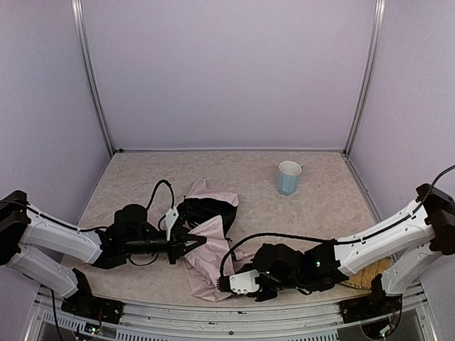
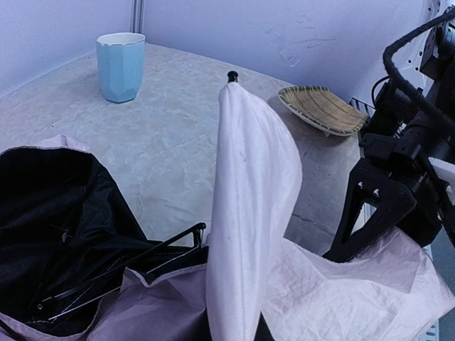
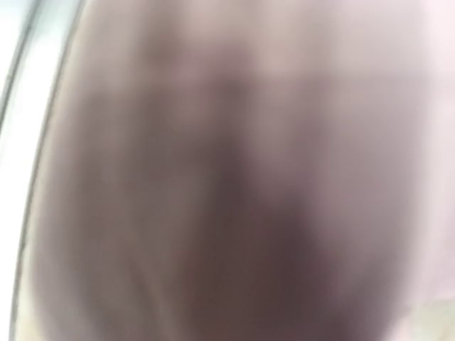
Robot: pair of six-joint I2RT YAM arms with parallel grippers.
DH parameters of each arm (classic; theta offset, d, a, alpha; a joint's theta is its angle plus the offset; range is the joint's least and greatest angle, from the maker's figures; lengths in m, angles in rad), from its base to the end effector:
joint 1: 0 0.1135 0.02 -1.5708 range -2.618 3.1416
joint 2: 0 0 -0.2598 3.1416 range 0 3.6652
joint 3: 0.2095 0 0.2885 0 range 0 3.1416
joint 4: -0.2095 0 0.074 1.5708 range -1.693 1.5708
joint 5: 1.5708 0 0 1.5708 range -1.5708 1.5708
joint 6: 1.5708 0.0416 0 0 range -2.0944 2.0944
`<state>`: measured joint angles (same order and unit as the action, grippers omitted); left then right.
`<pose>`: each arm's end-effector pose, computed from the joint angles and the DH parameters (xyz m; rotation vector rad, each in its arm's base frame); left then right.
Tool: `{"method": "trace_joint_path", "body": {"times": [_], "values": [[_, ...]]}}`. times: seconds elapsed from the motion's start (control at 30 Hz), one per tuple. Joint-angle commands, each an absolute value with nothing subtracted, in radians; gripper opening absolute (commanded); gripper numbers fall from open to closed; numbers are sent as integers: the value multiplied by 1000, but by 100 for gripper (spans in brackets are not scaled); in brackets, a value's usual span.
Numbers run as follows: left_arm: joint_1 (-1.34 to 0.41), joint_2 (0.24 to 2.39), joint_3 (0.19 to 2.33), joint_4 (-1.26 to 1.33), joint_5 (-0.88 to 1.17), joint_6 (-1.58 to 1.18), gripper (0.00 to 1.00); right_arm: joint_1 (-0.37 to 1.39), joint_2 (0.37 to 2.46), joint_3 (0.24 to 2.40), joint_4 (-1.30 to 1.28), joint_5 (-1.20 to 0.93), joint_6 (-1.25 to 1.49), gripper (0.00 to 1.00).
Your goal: Put away the umbrella
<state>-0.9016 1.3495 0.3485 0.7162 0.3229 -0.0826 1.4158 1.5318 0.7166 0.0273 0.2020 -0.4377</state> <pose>0.1600 -0.2236 0.1298 0.9914 1.6885 -0.9670 0.0589 0.3228 0.1275 -1.8199 1.4894 0.2454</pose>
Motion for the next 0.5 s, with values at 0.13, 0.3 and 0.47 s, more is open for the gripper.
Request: {"method": "trace_joint_path", "body": {"times": [0.13,0.3,0.47], "values": [[-880,1364,419,618,238,-55,9,1436,1473,867,-16,86,-392,0],[-877,1525,498,587,264,-52,8,1420,1416,896,72,106,-376,0],[-876,1693,506,697,343,-143,7,1271,1458,945,140,23,-314,0]]}}
